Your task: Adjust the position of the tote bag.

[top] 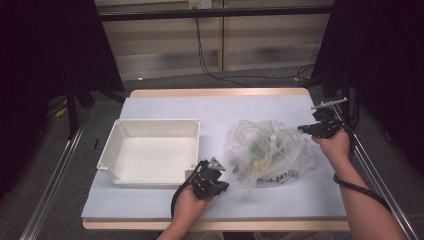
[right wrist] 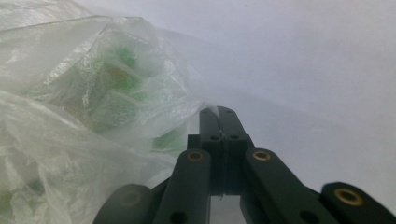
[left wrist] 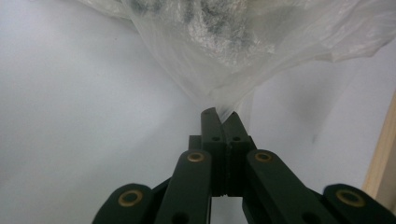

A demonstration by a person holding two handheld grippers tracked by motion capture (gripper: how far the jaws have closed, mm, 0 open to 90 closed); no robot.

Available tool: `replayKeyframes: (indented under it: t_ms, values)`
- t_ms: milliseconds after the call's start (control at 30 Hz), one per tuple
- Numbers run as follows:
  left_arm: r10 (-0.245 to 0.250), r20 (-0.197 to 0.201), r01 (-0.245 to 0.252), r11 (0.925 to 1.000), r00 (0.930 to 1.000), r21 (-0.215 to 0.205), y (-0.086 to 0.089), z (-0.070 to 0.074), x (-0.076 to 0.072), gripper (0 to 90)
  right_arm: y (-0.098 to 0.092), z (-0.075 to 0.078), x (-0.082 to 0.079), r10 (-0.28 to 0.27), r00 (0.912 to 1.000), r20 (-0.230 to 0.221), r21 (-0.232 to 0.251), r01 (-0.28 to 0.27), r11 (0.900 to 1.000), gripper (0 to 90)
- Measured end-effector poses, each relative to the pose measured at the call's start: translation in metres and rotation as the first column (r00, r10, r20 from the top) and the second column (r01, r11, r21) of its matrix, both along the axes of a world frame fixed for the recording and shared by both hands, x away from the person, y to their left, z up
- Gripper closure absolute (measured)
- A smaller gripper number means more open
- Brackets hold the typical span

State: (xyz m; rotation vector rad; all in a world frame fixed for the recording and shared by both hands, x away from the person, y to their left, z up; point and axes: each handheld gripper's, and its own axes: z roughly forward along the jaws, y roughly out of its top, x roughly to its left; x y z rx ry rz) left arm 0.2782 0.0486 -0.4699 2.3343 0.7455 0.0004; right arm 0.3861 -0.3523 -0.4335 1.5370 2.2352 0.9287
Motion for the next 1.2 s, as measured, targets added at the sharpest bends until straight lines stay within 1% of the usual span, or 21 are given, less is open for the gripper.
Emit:
replayKeyframes:
  t_ms: [67, 100, 267, 333, 433, 467, 500, 533, 567, 633, 733, 800, 833, 867, 933, 967, 1000, 1033, 1067, 1167, 1200]
  values:
    - [-0.042, 0.005, 0.041, 0.9988, 0.9991, 0.026, 0.002, 0.001, 0.002, 90.0, -0.002, -0.002, 0.0, -0.002, 1.0, -0.004, 0.011, 0.002, 1.0, 90.0]
    - [-0.005, 0.003, 0.005, 1.0, 1.0, 0.005, 0.0, 0.0, -0.001, 90.0, -0.002, -0.002, -0.001, 0.001, 1.0, -0.006, 0.009, -0.001, 1.0, 90.0]
    - [-0.007, -0.001, 0.007, 0.9998, 1.0, -0.017, -0.002, 0.0, 0.0, 90.0, 0.006, -0.002, -0.008, 0.034, 0.9994, 0.002, 0.023, -0.034, 0.999, 90.0]
    - [-0.051, 0.009, 0.051, 0.9987, 0.9987, 0.008, -0.001, 0.001, 0.002, 90.0, 0.01, -0.003, -0.011, 0.042, 0.9991, 0.005, 0.019, -0.042, 0.999, 89.5]
    - [-0.05, 0.013, 0.05, 0.9987, 0.9987, 0.007, -0.003, 0.002, 0.002, 90.0, 0.013, -0.002, -0.016, 0.036, 0.9994, 0.005, 0.021, -0.036, 0.999, 78.1]
    - [-0.021, 0.009, 0.021, 0.9994, 0.9998, -0.027, -0.005, 0.002, 0.001, 89.9, 0.014, -0.001, -0.017, 0.044, 0.999, 0.002, 0.022, -0.044, 0.999, 73.9]
    - [-0.03, 0.01, 0.03, 0.9995, 0.9995, -0.014, -0.005, 0.003, 0.001, 89.9, 0.015, 0.0, -0.019, 0.036, 0.9993, 0.008, 0.008, -0.036, 0.999, 70.7]
    - [-0.056, 0.018, 0.056, 0.9984, 0.9983, 0.005, -0.004, 0.004, 0.003, 89.9, 0.016, 0.002, -0.021, 0.03, 0.9995, 0.014, 0.004, -0.03, 1.0, 70.5]
    - [-0.017, 0.011, 0.017, 0.9995, 0.9998, -0.028, -0.006, 0.003, 0.001, 89.9, 0.016, 0.004, -0.023, 0.039, 0.999, 0.02, 0.011, -0.039, 0.999, 68.5]
    - [-0.018, 0.015, 0.019, 0.9993, 0.9997, -0.031, -0.007, 0.003, 0.001, 89.9, 0.016, 0.008, -0.027, 0.045, 0.9985, 0.032, 0.002, -0.045, 0.999, 66.4]
    - [-0.047, 0.022, 0.047, 0.9989, 0.9986, -0.004, -0.006, 0.004, 0.003, 89.6, 0.017, 0.012, -0.034, 0.069, 0.997, 0.036, -0.002, -0.069, 0.998, 63.8]
    - [-0.041, 0.021, 0.041, 0.9991, 0.9989, -0.006, -0.006, 0.004, 0.003, 87.5, 0.018, 0.015, -0.039, 0.073, 0.9964, 0.041, 0.009, -0.074, 0.997, 63.3]
    - [-0.039, 0.02, 0.039, 0.9992, 0.9991, -0.007, -0.007, 0.004, 0.003, 85.3, 0.019, 0.016, -0.041, 0.082, 0.9956, 0.045, 0.017, -0.083, 0.996, 63.1]
    - [-0.008, 0.013, 0.009, 0.9993, 0.9999, -0.036, -0.009, 0.003, 0.001, 81.6, 0.02, 0.017, -0.044, 0.083, 0.9956, 0.042, 0.009, -0.083, 0.996, 62.7]
    - [-0.012, 0.015, 0.012, 0.9995, 0.9998, -0.03, -0.009, 0.004, 0.002, 77.9, 0.023, 0.015, -0.046, 0.103, 0.9937, 0.045, 0.01, -0.104, 0.995, 62.7]
    - [-0.023, 0.023, 0.023, 0.9996, 0.9995, -0.017, -0.009, 0.004, 0.003, 70.3, 0.025, 0.015, -0.048, 0.105, 0.9936, 0.041, 0.0, -0.105, 0.994, 62.4]
    - [0.01, 0.015, -0.009, 0.999, 0.9998, -0.043, -0.011, 0.004, 0.003, 63.9, 0.026, 0.014, -0.048, 0.107, 0.9932, 0.044, -0.002, -0.108, 0.994, 62.6]
    - [-0.006, 0.028, 0.007, 0.9995, 0.9996, -0.032, -0.01, 0.005, 0.004, 63.0, 0.027, 0.013, -0.049, 0.117, 0.9923, 0.04, 0.007, -0.117, 0.993, 62.7]
    - [0.02, 0.035, -0.019, 0.999, 0.9992, -0.04, -0.012, 0.006, 0.003, 58.7, 0.029, 0.012, -0.05, 0.117, 0.9925, 0.036, 0.013, -0.117, 0.993, 62.6]
    - [0.04, 0.051, -0.036, 0.9967, 0.9979, -0.073, -0.016, 0.008, 0.006, 50.0, 0.033, 0.009, -0.05, 0.127, 0.9912, 0.036, 0.01, -0.128, 0.992, 62.8]
    - [0.043, 0.051, -0.039, 0.997, 0.9978, -0.067, -0.017, 0.008, 0.008, 45.9, 0.034, 0.009, -0.051, 0.132, 0.9906, 0.034, 0.01, -0.133, 0.991, 62.8]
